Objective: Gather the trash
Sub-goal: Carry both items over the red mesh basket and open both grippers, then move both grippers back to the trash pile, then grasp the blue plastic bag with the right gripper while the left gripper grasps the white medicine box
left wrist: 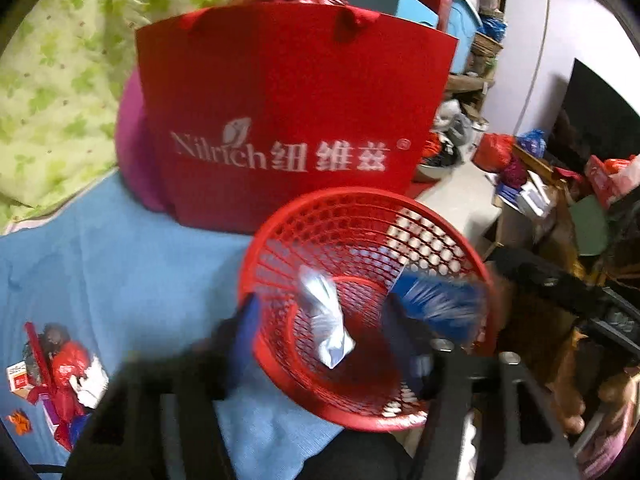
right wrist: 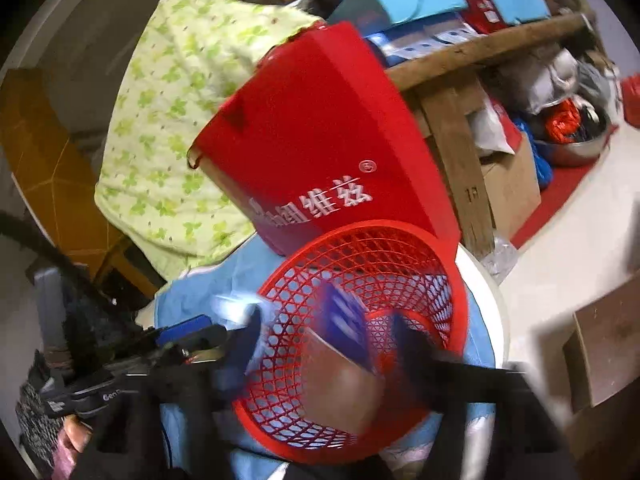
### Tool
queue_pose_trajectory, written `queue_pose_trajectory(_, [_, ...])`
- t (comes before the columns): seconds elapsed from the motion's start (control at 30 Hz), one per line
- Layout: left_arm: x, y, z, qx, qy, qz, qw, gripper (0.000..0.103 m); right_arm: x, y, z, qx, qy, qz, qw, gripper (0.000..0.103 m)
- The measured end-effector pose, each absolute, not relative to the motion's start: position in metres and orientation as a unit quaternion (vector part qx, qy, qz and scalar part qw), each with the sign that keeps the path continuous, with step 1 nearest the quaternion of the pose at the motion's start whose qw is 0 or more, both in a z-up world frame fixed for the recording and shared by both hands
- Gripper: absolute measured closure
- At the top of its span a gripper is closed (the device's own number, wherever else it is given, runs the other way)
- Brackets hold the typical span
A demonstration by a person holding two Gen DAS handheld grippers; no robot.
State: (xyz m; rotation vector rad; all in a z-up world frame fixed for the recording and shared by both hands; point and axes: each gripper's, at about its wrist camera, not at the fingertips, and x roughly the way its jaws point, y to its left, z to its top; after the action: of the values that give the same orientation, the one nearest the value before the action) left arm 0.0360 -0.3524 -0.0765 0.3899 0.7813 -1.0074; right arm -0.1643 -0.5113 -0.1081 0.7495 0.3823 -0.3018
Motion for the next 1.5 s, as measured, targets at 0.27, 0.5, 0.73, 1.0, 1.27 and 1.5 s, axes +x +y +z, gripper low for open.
queue_pose_trajectory(0.27, [0.036,-0.288,-0.072,0.149,0.353,-0.436,0.814,0.035,-0.160,-0.476,-0.075,0.301,0.147,-0.118,0.935,0.025])
queue_pose_trajectory(0.5, [0.061,-0.165,-0.109,0.121,0.388,-0.341,0.848,0.035,-0.113,-0.403,-0.047,0.264,0.146,-0.006,0.954,0.025])
queue_pose_trajectory(0.73, [0.100,-0.020,-0.146,0.090,0.416,-0.176,0.888,0.035,-0.036,-0.321,-0.077,0.257,0.225,0.087,0.936,0.025])
queue_pose_trajectory(1.0, [0.121,0.021,-0.165,0.074,0.423,-0.154,0.890,0.035,0.065,-0.253,-0.169,0.259,0.368,0.133,0.883,0.025])
queue_pose_trajectory(1.27, [0.157,0.022,-0.182,0.092,0.434,-0.189,0.876,0.035,0.138,-0.226,-0.222,0.272,0.422,0.113,0.858,0.025])
queue_pose_trajectory(1.5, [0.188,-0.013,-0.192,0.161,0.411,-0.255,0.860,0.030,0.138,-0.226,-0.236,0.291,0.419,0.150,0.847,0.056])
